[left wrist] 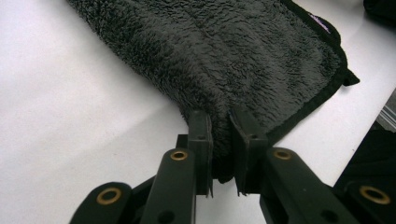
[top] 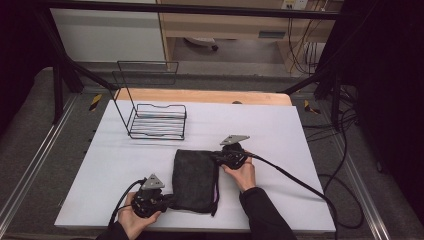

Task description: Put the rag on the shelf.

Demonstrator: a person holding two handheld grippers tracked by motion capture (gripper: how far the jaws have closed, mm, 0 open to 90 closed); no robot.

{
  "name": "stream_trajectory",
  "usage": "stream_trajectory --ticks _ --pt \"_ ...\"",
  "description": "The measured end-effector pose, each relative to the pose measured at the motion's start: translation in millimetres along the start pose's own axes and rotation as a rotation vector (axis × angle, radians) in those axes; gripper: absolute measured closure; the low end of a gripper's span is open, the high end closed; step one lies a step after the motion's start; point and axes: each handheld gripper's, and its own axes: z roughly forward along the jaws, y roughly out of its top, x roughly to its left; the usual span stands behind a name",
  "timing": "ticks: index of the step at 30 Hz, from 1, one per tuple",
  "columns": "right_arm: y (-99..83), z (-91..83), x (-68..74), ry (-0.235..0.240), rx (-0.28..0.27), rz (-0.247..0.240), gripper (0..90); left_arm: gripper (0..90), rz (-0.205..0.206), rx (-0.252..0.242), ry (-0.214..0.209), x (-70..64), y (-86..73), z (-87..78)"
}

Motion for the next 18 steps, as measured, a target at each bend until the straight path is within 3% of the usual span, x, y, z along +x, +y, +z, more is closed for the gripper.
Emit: stream_trajectory --ticks 3,6,7,8,9,12,15,18 --pt "1.8 -5.6 -1.2 -0.011 -0.022 0.009 64.9 74.5 0.023 -0.003 0.009 0.0 0.9 -1.9" --pt "4.8 -17.2 -2.1 -0.005 -0.066 0.032 48.7 66.9 0.045 -0.020 0.011 1.8 2.9 -6.4" --pt "5.0 -25.8 -1.2 -0.005 -0.083 0.039 38.7 58.3 0.049 -0.036 0.017 3.2 3.8 -8.2" --pt "5.0 -25.8 -1.2 -0.005 -0.083 0.039 38.7 58.3 0.054 -0.045 0.020 5.2 5.0 -10.1" --pt "4.0 -32.2 -0.3 -0.007 -0.087 0.040 29.4 52.1 0.060 -0.056 0.024 7.3 6.1 -11.7" --pt "1.7 -37.9 0.6 -0.005 -0.090 0.034 24.4 45.0 0.071 -0.077 0.031 14.7 9.5 -14.3" --pt "-2.8 -44.4 1.2 -0.012 -0.088 0.038 12.8 33.4 0.068 -0.085 0.032 23.4 13.5 -14.2" --pt "-8.5 -50.3 1.0 -0.021 -0.067 0.044 9.6 24.9 0.064 -0.083 0.039 31.7 18.9 -12.4"
